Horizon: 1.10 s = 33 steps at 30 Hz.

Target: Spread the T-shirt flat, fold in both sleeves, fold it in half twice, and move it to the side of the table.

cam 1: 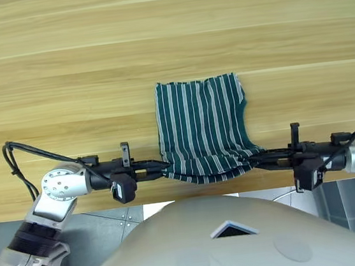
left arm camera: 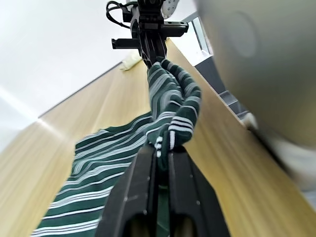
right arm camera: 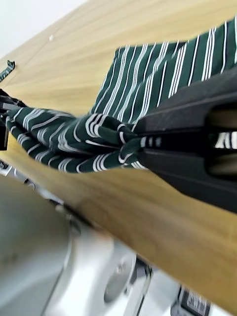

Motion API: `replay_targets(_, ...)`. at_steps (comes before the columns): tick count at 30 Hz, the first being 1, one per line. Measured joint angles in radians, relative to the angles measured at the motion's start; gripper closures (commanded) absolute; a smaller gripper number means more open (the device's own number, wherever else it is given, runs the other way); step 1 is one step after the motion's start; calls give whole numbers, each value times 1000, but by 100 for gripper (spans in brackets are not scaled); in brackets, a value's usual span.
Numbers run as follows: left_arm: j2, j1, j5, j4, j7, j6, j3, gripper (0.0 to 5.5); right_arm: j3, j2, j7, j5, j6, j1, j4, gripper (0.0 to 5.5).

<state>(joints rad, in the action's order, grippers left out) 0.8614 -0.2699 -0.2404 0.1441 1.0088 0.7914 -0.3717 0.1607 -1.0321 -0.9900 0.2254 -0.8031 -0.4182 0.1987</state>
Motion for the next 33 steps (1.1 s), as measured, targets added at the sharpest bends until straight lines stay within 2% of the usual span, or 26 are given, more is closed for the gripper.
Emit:
replay_targets(7,-63,85,-2,-51,-20,-17,44,541,-34,84,62,18,100,122,7,537)
replay_targets(18,-269,368,18,-377,-98,-57,120,541,-22,267,206,-222,259,396,-167,537)
replay_targets(24,-386,540,176,-689,-208,-37,124,541,14,328,283,-373,295,495,-292,537)
replay_targets(33,-555,836,435,-1265,-458,-36,79,541,131,451,510,-667,344,671,-635,537)
